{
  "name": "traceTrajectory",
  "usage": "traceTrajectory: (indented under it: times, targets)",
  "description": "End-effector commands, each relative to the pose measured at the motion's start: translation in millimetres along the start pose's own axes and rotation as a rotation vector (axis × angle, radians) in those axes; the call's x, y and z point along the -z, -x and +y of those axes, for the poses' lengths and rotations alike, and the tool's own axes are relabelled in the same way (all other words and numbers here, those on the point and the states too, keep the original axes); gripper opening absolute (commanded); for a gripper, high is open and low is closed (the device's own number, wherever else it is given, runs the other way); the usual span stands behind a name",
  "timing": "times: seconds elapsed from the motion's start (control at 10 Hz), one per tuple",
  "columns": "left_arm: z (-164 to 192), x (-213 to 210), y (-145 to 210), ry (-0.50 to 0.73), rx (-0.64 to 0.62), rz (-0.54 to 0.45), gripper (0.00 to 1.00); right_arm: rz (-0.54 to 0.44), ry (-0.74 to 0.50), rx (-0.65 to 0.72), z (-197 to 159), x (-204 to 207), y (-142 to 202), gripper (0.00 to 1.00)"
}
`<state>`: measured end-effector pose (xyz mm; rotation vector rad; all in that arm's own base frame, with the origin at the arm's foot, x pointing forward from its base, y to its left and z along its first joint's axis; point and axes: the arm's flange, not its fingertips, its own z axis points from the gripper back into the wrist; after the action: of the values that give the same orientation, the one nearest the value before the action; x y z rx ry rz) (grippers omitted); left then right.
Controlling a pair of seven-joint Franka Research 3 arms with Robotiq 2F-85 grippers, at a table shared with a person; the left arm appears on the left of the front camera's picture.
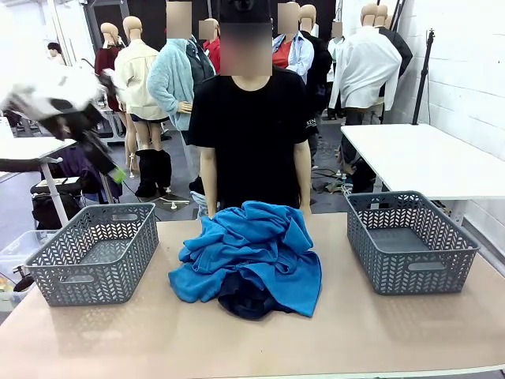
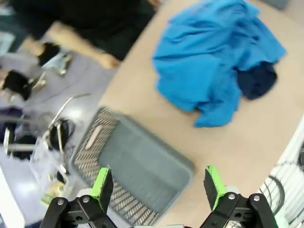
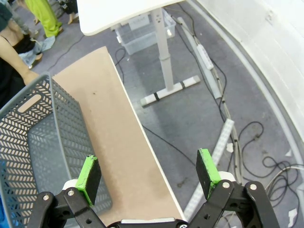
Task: Sort the tops and bottoms.
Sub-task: Lift clothes from the center of the table with your left hand.
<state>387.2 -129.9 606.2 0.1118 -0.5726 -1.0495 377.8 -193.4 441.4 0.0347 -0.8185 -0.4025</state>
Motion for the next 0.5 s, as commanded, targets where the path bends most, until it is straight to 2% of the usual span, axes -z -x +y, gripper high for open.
traceTrajectory:
  times: [0.0, 0.1, 0.2, 0.4]
  targets:
    - [10.2, 12.6, -25.2, 0.055, 0.156, 0.003, 1.0, 0.003, 0.008, 0.023, 2.2, 0.2, 0.1, 1.0]
    - [5.1, 17.7, -27.8, 0.087, 0.15, -0.015, 1.0, 0.003, 0.008, 0.023, 2.2, 0.2, 0.1, 1.0]
    - [-12.6, 18.4, -21.7, 0.045, 0.093, 0.015, 1.0, 0.003, 0.008, 0.023, 2.2, 0.2, 0.1, 1.0]
    - [-12.6, 18.4, -21.7, 0.045, 0.093, 0.015, 1.0, 0.003, 0.008, 0.023, 2.2, 0.2, 0.1, 1.0]
